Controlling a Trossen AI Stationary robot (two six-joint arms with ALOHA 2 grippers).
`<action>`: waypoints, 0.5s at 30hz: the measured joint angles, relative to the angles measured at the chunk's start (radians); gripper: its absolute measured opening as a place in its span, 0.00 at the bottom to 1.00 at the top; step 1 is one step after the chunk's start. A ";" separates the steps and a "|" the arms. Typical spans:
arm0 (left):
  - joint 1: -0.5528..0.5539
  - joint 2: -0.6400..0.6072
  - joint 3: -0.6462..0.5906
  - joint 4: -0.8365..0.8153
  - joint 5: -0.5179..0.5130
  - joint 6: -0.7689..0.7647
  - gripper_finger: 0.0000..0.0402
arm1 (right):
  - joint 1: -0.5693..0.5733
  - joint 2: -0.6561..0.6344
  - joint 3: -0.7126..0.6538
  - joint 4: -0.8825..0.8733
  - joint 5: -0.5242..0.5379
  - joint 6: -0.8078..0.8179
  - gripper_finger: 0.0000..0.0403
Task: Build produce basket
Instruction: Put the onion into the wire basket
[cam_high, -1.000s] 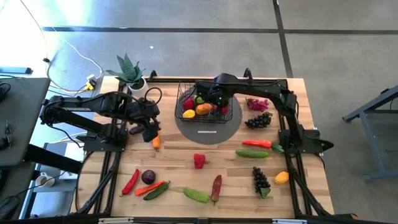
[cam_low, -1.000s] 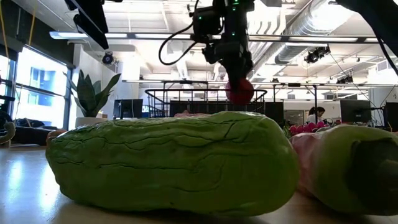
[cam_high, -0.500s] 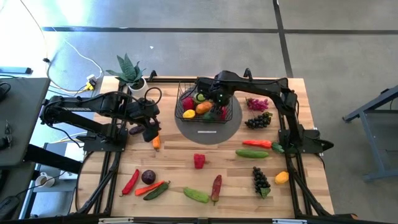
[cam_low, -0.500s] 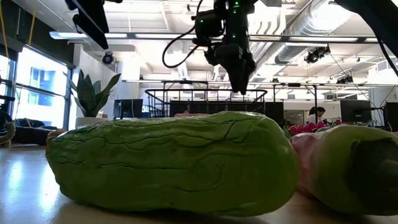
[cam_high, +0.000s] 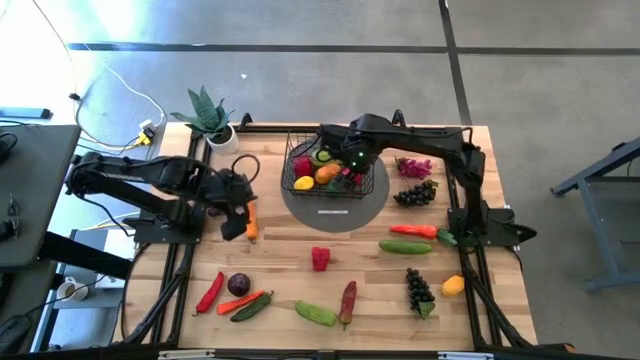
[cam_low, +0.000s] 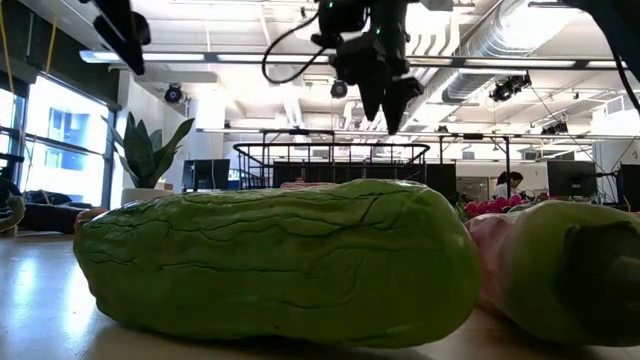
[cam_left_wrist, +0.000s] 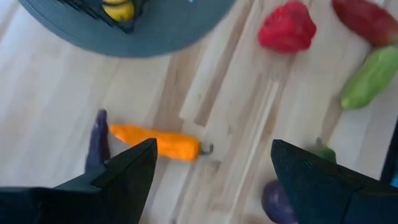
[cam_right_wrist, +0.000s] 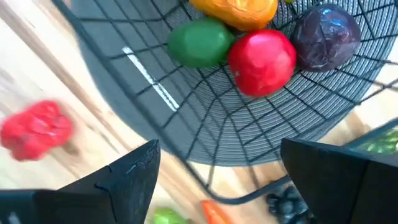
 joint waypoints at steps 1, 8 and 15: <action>-0.015 0.000 0.000 -0.007 0.000 -0.020 0.76 | 0.006 -0.008 0.000 0.005 0.000 0.026 0.78; -0.101 0.000 0.000 -0.040 0.017 -0.238 0.76 | 0.058 -0.029 0.000 0.037 0.000 0.166 0.78; -0.206 0.000 0.000 -0.093 0.068 -0.421 0.76 | 0.122 -0.025 0.000 0.050 0.005 0.219 0.78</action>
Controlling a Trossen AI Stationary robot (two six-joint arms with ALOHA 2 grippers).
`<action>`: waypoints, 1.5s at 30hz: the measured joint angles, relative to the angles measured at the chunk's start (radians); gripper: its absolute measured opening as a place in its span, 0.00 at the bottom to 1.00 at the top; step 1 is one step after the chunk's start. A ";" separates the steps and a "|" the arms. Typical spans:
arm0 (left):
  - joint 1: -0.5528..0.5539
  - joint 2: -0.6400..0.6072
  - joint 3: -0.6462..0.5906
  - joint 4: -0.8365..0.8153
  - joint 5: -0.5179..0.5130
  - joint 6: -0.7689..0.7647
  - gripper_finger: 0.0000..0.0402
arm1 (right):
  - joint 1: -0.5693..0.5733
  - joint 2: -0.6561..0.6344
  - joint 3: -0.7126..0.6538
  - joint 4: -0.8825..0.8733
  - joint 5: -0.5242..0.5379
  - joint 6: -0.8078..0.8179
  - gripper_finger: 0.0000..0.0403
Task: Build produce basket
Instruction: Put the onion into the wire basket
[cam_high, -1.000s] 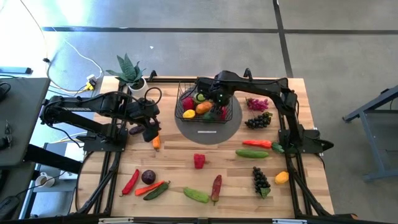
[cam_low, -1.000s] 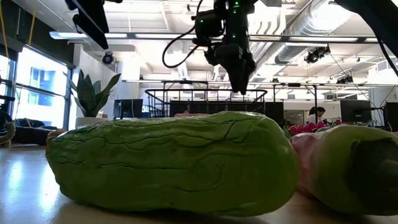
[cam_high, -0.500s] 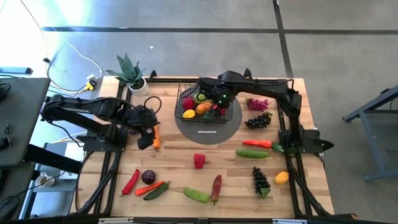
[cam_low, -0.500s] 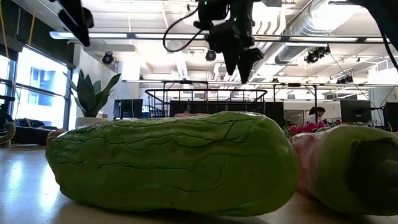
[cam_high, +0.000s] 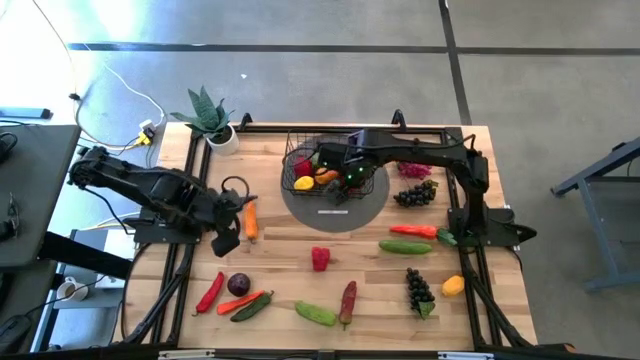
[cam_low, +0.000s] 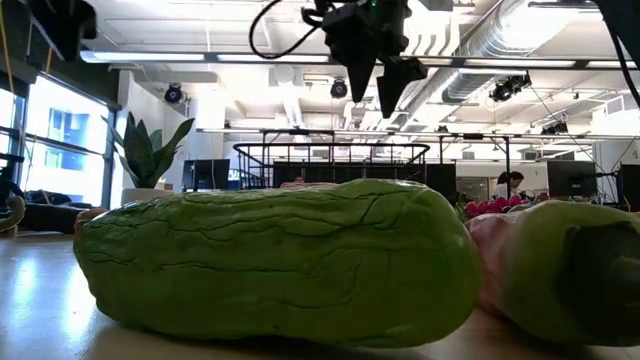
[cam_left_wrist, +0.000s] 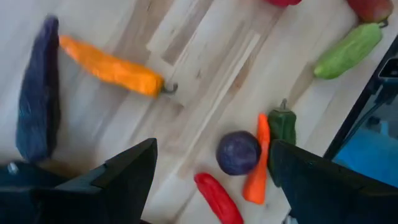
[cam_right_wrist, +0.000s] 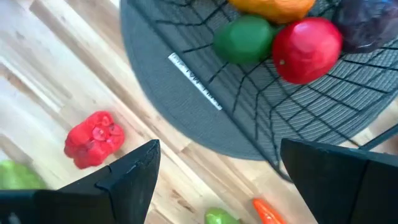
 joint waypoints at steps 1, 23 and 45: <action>-0.015 0.000 0.000 -0.002 0.000 -0.040 0.76 | 0.009 0.000 0.000 -0.001 0.000 -0.001 0.78; -0.356 0.135 0.001 0.003 -0.110 -0.848 0.76 | 0.101 0.000 0.000 -0.011 0.001 -0.171 0.78; -0.409 0.443 0.001 0.142 -0.105 -1.024 0.76 | 0.102 0.000 0.000 -0.006 0.001 -0.194 0.78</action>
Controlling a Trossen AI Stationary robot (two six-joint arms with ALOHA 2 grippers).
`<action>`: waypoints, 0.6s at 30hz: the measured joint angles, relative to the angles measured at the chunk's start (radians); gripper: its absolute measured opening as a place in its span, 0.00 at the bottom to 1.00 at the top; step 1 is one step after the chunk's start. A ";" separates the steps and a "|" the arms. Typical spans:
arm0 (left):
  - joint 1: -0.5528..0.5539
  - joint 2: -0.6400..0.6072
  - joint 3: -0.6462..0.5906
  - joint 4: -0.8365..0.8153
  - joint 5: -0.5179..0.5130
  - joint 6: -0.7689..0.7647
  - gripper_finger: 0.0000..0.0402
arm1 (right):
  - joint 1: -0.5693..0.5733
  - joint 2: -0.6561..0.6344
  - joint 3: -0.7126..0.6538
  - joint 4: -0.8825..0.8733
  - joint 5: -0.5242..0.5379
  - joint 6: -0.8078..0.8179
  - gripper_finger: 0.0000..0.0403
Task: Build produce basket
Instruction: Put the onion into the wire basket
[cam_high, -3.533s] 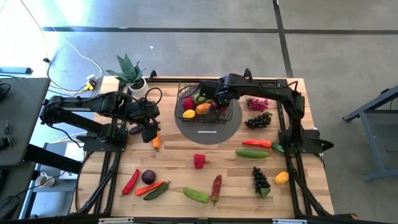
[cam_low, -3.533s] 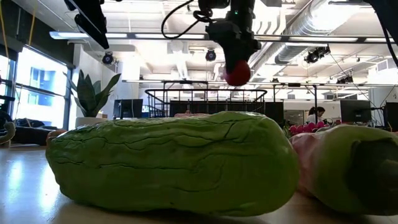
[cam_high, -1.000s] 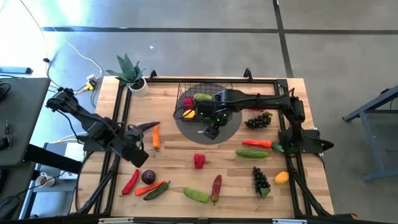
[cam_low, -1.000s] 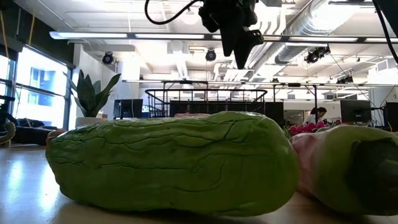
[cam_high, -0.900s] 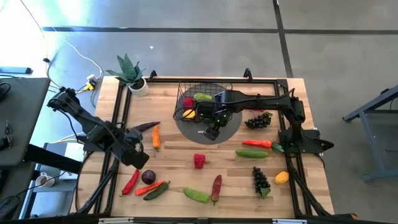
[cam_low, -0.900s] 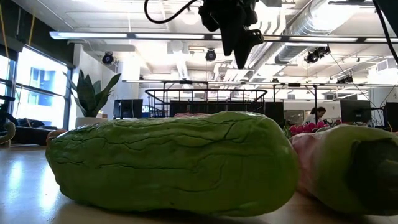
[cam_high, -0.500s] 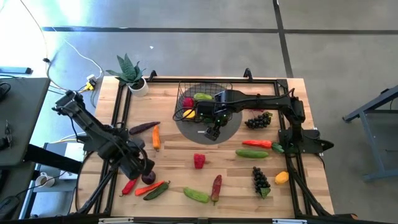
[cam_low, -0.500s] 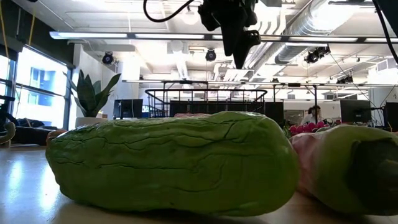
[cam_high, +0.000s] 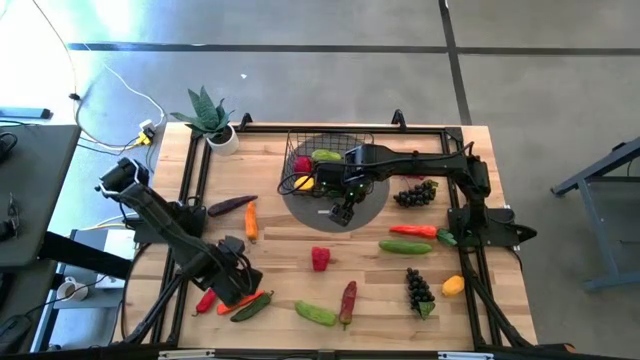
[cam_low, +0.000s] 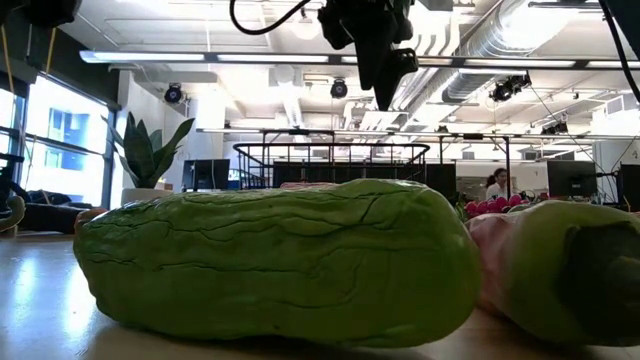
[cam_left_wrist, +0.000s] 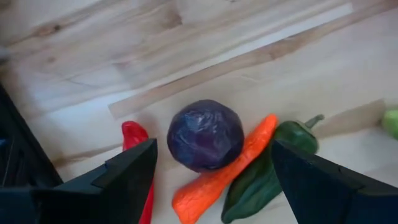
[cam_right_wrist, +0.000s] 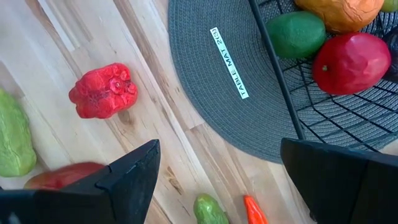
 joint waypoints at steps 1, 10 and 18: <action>-0.002 0.010 0.000 0.002 0.000 -0.013 0.76 | 0.000 0.000 0.000 0.000 0.000 0.000 0.78; -0.025 0.058 0.000 0.045 0.000 -0.100 0.76 | 0.000 0.000 0.000 0.001 0.000 0.000 0.78; -0.031 0.121 0.000 0.061 0.009 -0.135 0.76 | 0.000 0.000 0.000 0.003 0.000 0.000 0.78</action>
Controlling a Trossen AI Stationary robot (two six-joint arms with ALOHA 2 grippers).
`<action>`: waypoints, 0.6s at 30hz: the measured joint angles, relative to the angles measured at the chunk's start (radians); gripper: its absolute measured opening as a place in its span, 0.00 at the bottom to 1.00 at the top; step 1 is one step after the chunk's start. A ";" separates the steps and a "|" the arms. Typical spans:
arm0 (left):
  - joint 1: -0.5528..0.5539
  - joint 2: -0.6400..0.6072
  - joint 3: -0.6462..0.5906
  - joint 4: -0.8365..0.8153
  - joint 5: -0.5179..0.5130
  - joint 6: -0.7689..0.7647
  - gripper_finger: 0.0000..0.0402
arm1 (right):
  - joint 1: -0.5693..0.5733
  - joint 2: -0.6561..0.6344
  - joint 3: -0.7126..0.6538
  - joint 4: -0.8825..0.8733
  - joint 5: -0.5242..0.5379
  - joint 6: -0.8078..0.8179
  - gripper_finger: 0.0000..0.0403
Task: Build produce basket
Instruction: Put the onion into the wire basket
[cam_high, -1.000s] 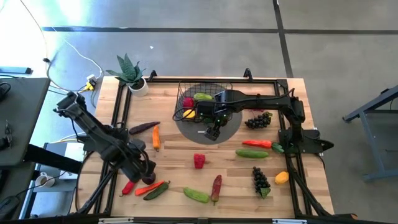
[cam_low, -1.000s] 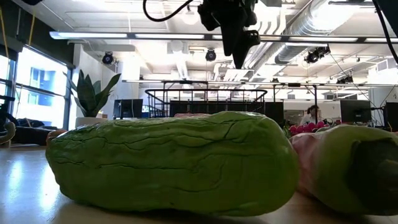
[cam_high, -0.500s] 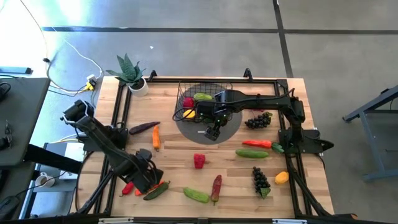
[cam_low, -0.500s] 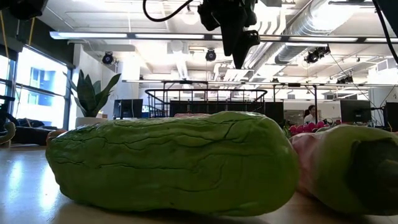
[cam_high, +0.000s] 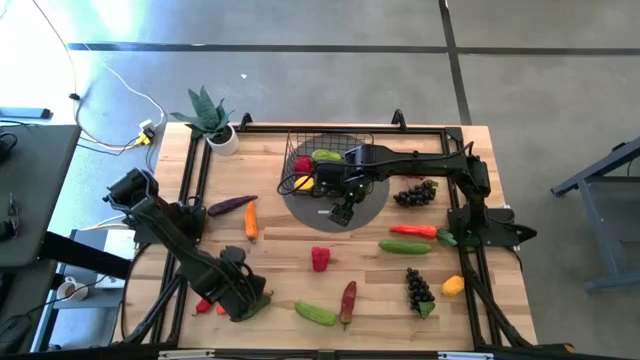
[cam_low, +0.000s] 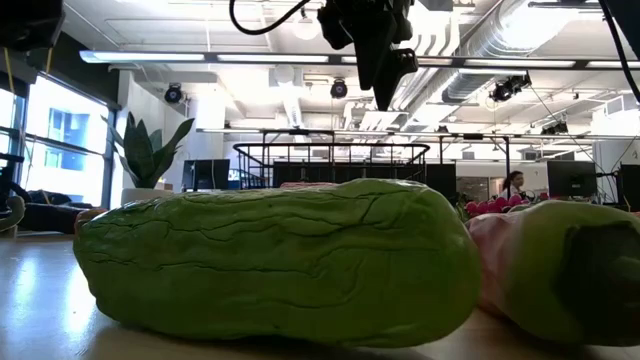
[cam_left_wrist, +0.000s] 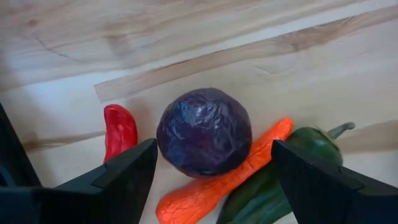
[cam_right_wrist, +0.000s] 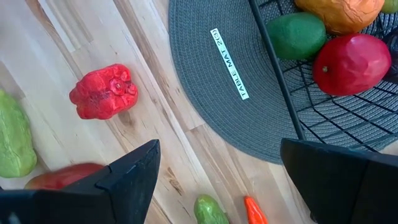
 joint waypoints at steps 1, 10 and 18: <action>0.000 0.006 0.000 0.002 0.001 -0.001 0.76 | 0.000 0.000 0.000 0.000 0.000 0.000 0.78; 0.000 0.058 0.000 0.037 0.017 -0.023 0.76 | 0.000 0.000 0.000 0.003 0.007 -0.011 0.78; 0.015 0.091 0.000 0.037 0.021 -0.020 0.76 | 0.000 0.000 0.000 0.003 0.029 -0.019 0.78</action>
